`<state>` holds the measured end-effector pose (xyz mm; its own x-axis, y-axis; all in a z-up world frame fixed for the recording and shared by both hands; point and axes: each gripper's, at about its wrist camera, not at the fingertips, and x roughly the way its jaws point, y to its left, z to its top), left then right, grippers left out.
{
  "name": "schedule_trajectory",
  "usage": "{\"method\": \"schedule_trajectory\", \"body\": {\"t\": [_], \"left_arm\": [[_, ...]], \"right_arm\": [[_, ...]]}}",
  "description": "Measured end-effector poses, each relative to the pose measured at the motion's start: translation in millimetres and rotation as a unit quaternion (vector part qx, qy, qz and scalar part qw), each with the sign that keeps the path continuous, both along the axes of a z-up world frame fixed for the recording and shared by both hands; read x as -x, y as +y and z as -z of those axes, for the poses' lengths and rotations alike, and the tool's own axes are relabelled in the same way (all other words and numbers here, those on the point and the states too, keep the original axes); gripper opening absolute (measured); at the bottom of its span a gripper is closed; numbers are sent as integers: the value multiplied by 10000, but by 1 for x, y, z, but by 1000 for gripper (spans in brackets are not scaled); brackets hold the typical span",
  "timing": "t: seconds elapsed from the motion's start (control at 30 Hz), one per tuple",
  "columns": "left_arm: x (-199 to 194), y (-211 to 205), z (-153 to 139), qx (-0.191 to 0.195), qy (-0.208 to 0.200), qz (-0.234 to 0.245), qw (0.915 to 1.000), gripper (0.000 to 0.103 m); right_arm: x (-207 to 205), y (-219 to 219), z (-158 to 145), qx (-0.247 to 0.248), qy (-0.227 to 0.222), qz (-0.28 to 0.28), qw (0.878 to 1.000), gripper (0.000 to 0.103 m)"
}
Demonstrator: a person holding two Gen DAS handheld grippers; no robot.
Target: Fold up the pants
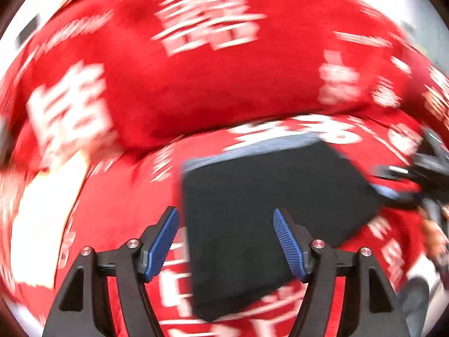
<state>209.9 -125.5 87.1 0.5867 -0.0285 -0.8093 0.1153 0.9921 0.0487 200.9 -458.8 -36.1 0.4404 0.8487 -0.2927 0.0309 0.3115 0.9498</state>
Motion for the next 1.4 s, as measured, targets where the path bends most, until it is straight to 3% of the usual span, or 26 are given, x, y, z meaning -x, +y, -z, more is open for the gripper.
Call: {"method": "schedule_trajectory", "body": {"t": [0.03, 0.13, 0.3, 0.33, 0.37, 0.47, 0.57, 0.7, 0.9, 1.0, 1.1, 1.4], "left_arm": [[-6, 20, 7, 210, 197, -283, 9992, 71], [-17, 67, 33, 997, 694, -776, 9896, 71], [-22, 87, 76, 1515, 1246, -978, 9757, 71], [-22, 84, 79, 1537, 1275, -967, 9751, 71], [-25, 79, 81, 1511, 1271, -911, 9761, 71], [-26, 71, 76, 1410, 1202, -844, 9791, 71], [-26, 68, 70, 1505, 1237, -767, 9778, 71], [-25, 50, 63, 1281, 1121, -479, 9842, 71], [-26, 27, 68, 952, 1109, -357, 9886, 71], [-24, 26, 70, 858, 1080, -339, 9899, 72], [-24, 27, 67, 787, 1089, -420, 9900, 76], [-18, 37, 54, 809, 1160, -577, 9883, 76]], "right_arm": [[-2, 3, -4, 110, -48, -67, 9999, 57], [-6, 16, -14, 590, -142, -283, 9978, 58], [-14, 34, -21, 1284, -196, -600, 9897, 58], [-15, 37, -21, 1435, -166, -625, 9875, 48], [-17, 40, -23, 1655, -125, -626, 9841, 28], [-17, 36, -27, 1384, -168, -418, 9894, 13], [-14, 32, -42, 1073, -453, -407, 9924, 11], [-9, 27, -58, 1321, -670, -493, 9877, 11], [-6, 9, -19, 1857, -228, -269, 9820, 12], [3, 5, -10, 1728, -293, -72, 9845, 11], [6, 6, -12, 1776, -260, 67, 9837, 12], [13, 18, -28, 2241, -81, 177, 9744, 19]]}}
